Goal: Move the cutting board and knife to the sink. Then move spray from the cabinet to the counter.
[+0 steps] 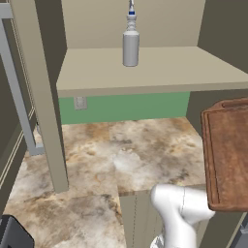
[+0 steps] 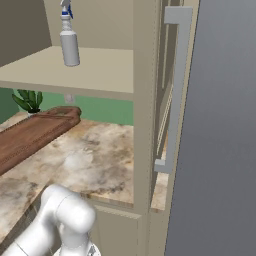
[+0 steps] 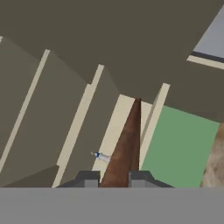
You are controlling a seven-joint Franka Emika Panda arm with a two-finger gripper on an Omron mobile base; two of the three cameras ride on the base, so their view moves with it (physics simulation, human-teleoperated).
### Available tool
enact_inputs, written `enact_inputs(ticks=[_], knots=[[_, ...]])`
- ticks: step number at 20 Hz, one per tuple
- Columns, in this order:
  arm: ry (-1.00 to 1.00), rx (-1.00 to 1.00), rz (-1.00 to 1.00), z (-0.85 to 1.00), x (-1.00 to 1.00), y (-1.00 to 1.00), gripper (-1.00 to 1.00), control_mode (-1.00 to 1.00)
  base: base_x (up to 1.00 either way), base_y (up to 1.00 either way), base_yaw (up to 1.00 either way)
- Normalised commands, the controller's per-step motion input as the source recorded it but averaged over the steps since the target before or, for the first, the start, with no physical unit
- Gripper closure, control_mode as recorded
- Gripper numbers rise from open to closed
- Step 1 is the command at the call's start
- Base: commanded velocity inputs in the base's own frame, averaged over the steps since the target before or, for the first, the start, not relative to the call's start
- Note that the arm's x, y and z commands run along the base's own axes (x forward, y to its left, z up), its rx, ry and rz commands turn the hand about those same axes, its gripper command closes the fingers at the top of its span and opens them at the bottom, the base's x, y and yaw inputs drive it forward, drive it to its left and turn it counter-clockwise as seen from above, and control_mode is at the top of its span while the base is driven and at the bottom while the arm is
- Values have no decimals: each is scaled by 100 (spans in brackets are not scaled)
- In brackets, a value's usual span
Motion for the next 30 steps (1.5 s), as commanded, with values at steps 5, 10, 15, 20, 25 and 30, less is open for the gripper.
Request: enact_inputs(ticks=[5, 10, 15, 20, 25, 30], knots=[[0, 4, 8, 0, 13, 6, 100, -100, 0, 0, 0], [0, 4, 6, 0, 6, 0, 100, -100, 0, 0, 0], [0, 4, 4, 0, 0, 0, 100, -100, 0, 0, 0], [0, 2, 2, 0, 0, 0, 100, 100, -11, 0, 0], [0, 0, 0, 0, 0, 0, 100, 100, -87, -21, 0], [0, 0, 0, 0, 0, 0, 100, 100, -100, -78, -2]])
